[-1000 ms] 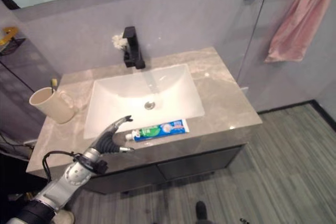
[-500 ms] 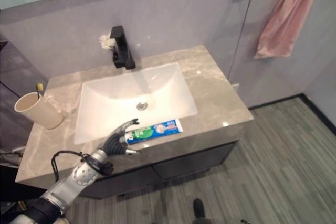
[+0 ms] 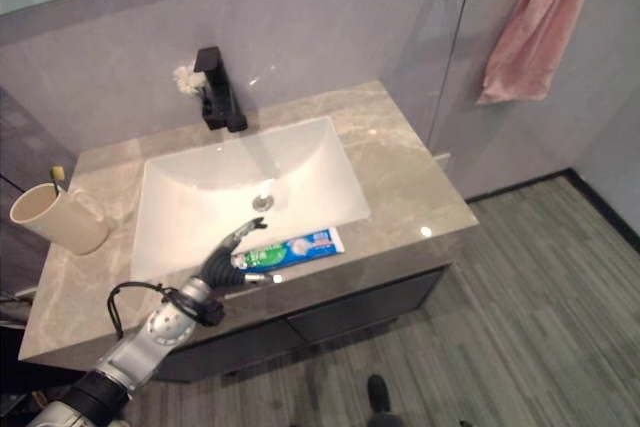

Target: Put brush and paste in cup on sink, flatten towel.

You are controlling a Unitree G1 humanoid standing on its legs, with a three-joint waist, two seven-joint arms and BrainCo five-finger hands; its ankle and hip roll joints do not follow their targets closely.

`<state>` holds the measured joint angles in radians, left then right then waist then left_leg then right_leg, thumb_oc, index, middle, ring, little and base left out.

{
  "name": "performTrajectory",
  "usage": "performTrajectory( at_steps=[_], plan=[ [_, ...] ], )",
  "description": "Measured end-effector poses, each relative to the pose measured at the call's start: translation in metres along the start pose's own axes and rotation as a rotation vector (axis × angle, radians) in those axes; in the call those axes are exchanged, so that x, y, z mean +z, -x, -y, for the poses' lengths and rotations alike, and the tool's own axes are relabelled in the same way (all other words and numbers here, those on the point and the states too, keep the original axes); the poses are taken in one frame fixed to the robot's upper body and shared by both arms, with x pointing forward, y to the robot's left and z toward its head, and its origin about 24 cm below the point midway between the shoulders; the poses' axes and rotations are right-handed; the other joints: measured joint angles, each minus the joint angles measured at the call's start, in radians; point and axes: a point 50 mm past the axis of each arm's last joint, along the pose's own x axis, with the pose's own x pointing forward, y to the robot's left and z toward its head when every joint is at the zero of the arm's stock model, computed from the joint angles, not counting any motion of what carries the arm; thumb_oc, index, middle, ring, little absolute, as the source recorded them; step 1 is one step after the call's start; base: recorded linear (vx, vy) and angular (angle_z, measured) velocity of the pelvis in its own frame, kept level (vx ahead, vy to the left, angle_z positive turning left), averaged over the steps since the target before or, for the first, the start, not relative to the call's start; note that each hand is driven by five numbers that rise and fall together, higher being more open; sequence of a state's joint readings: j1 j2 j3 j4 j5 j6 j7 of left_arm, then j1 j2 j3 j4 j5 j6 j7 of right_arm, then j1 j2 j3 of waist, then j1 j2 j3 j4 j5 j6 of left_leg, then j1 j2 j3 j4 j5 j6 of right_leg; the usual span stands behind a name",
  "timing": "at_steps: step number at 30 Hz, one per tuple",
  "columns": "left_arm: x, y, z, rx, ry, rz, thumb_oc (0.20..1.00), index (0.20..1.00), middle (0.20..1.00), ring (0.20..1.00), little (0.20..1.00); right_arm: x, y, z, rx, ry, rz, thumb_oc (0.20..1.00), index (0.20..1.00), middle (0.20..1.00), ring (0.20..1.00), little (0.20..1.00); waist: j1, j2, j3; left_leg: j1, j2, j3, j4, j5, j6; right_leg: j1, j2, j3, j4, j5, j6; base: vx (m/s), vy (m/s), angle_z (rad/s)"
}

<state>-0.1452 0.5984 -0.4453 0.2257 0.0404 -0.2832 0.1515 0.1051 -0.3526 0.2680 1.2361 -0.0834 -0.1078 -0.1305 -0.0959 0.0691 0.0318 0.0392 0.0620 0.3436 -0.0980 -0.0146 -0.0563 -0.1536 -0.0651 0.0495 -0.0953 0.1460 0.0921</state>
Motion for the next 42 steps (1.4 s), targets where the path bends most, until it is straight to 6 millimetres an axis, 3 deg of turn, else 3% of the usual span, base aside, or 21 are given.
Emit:
performTrajectory(
  at_steps=[1, 2, 6, 8, 10, 11, 20, 24, 29, 33, 34, 36, 39, 40, 42],
  plan=[
    [0.0, 0.0, 0.0, 0.0, 0.0, 0.0, 0.693, 0.693, 0.693, 0.693, 0.693, 0.0, 0.0, 0.0, -0.001, 0.0, 0.001, 1.0, 1.0, 1.0, 1.0, 1.0, 0.0, 0.0, 0.0, 0.001, 0.0, 0.0, 0.0, 0.0, 0.0, 0.001, 0.0, 0.0, 0.0, 0.0, 0.0, 0.0, 0.0, 0.0],
    [0.0, 0.0, 0.0, -0.001, 0.001, -0.001, 0.555, 0.555, 0.555, 0.555, 0.555, 0.001, 0.0, 0.0, -0.001, 0.0, 0.003, 1.0, 1.0, 1.0, 1.0, 1.0, 0.0, 0.0, 0.0, 0.002, 0.0, 0.0, 0.0, 0.0, 0.0, 0.002, 0.0, 0.0, 0.0, 0.0, 0.0, 0.0, 0.0, 0.0],
    [-0.003, -0.004, -0.002, 0.01, -0.008, -0.014, 0.551, 0.551, 0.551, 0.551, 0.551, 0.001, 0.0, 0.001, -0.002, -0.001, 0.004, 1.0, 1.0, 1.0, 1.0, 1.0, 0.0, -0.004, 0.0, 0.014, 0.001, 0.0, 0.0, -0.003, -0.002, 0.012, 0.001, 0.0, 0.0, -0.005, -0.004, 0.0, 0.0, 0.0],
    [-0.002, -0.005, -0.003, 0.011, -0.017, -0.01, 0.501, 0.501, 0.501, 0.501, 0.501, 0.0, 0.0, 0.0, -0.001, -0.001, 0.002, 1.0, 1.0, 1.0, 1.0, 1.0, 0.0, -0.006, 0.002, 0.013, 0.001, 0.0, 0.0, -0.003, -0.002, 0.011, 0.0, 0.0, 0.0, -0.006, -0.005, 0.0, 0.0, 0.0],
    [0.002, -0.009, -0.009, 0.002, -0.072, 0.011, 0.263, 0.263, 0.263, 0.263, 0.263, 0.0, 0.0, 0.001, -0.001, -0.002, 0.002, 1.0, 1.0, 1.0, 1.0, 1.0, -0.001, -0.009, 0.003, 0.013, 0.001, 0.0, 0.0, -0.003, -0.002, 0.012, 0.001, 0.0, 0.0, -0.003, -0.001, 0.0, 0.0, 0.0],
    [0.004, -0.011, -0.013, -0.007, -0.111, 0.027, 0.2, 0.2, 0.2, 0.2, 0.2, 0.001, 0.0, 0.001, -0.002, -0.004, 0.003, 1.0, 1.0, 1.0, 1.0, 1.0, -0.001, -0.01, 0.004, 0.013, 0.002, 0.0, 0.0, -0.003, -0.002, 0.011, 0.001, 0.0, 0.0, -0.003, -0.001, 0.0, 0.0, 0.0],
    [0.004, -0.014, -0.02, -0.047, -0.258, 0.037, 0.2, 0.2, 0.2, 0.2, 0.2, 0.0, 0.0, 0.002, -0.009, -0.045, -0.006, 1.0, 1.0, 1.0, 1.0, 1.0, 0.0, -0.011, 0.004, 0.043, 0.012, 0.001, 0.0, -0.006, -0.003, 0.041, 0.012, -0.003, 0.0, -0.005, -0.005, -0.01, -0.002, 0.0],
    [-0.003, -0.006, -0.022, -0.049, -0.272, 0.008, 0.2, 0.2, 0.2, 0.2, 0.2, -0.009, 0.0, 0.012, -0.075, -0.266, -0.068, 1.0, 1.0, 1.0, 1.0, 1.0, -0.001, -0.01, 0.001, 0.065, 0.017, -0.001, 0.0, -0.008, -0.006, 0.066, 0.016, -0.005, 0.0, -0.013, -0.007, -0.02, -0.009, 0.0],
    [-0.01, 0.006, -0.022, -0.06, -0.303, -0.016, 0.2, 0.2, 0.2, 0.2, 0.2, -0.03, 0.004, 0.014, -0.123, -0.393, -0.157, 1.0, 1.0, 1.0, 1.0, 1.0, 0.004, -0.032, -0.024, 0.067, 0.019, -0.007, 0.0, -0.008, -0.007, 0.071, 0.015, -0.011, 0.0, -0.014, -0.009, -0.02, -0.014, 0.03],
    [-0.013, 0.02, -0.039, -0.007, -0.349, -0.04, 0.2, 0.2, 0.2, 0.2, 0.2, -0.042, 0.007, 0.026, -0.225, -0.733, -0.203, 1.0, 1.0, 1.0, 1.0, 1.0, 0.001, -0.058, -0.034, 0.082, 0.02, -0.009, 0.0, -0.008, -0.007, 0.088, 0.016, -0.016, 0.0, -0.014, -0.01, -0.03, -0.018, 0.03],
    [-0.012, 0.023, -0.056, 0.039, -0.394, -0.047, 0.2, 0.2, 0.2, 0.2, 0.2, -0.05, 0.009, 0.033, -0.284, -0.908, -0.218, 1.0, 1.0, 1.0, 1.0, 1.0, 0.002, -0.077, -0.042, 0.081, 0.021, -0.014, 0.0, -0.007, -0.008, 0.089, 0.015, -0.021, 0.0, -0.014, -0.011, -0.07, -0.033, 0.11],
    [-0.009, 0.023, -0.072, 0.122, -0.415, -0.038, 0.2, 0.2, 0.2, 0.2, 0.2, -0.054, 0.011, 0.04, -0.325, -0.972, -0.2, 1.0, 1.0, 1.0, 1.0, 1.0, 0.002, -0.097, -0.048, 0.08, 0.022, -0.028, 0.0, -0.006, -0.01, 0.094, 0.014, -0.031, 0.001, -0.015, -0.011, -0.06, -0.021, 0.14],
    [0.0, 0.024, -0.091, 0.222, -0.465, -0.009, 0.2, 0.2, 0.2, 0.2, 0.2, -0.053, 0.014, 0.068, -0.411, -1.037, -0.114, 1.0, 1.0, 1.0, 1.0, 1.0, 0.002, -0.108, -0.054, 0.082, 0.022, -0.032, 0.0, -0.006, -0.01, 0.103, 0.013, -0.034, 0.0, -0.017, -0.011, -0.05, -0.002, 0.07],
    [0.005, 0.025, -0.098, 0.269, -0.484, 0.01, 0.2, 0.2, 0.2, 0.2, 0.2, -0.047, 0.016, 0.086, -0.467, -1.071, -0.051, 1.0, 1.0, 1.0, 1.0, 1.0, 0.0, -0.112, -0.056, 0.082, 0.021, -0.032, 0.0, -0.006, -0.01, 0.104, 0.013, -0.035, 0.0, -0.017, -0.011, -0.04, 0.027, 0.03],
    [0.028, 0.026, -0.12, 0.416, -0.51, 0.098, 0.2, 0.2, 0.2, 0.2, 0.2, -0.015, 0.032, 0.145, -0.648, -1.069, 0.221, 1.0, 1.0, 1.0, 1.0, 1.0, -0.007, -0.111, -0.054, 0.083, 0.02, -0.034, -0.001, -0.006, -0.01, 0.105, 0.011, -0.035, 0.0, -0.015, -0.01, -0.03, 0.034, 0.01]
  ],
)
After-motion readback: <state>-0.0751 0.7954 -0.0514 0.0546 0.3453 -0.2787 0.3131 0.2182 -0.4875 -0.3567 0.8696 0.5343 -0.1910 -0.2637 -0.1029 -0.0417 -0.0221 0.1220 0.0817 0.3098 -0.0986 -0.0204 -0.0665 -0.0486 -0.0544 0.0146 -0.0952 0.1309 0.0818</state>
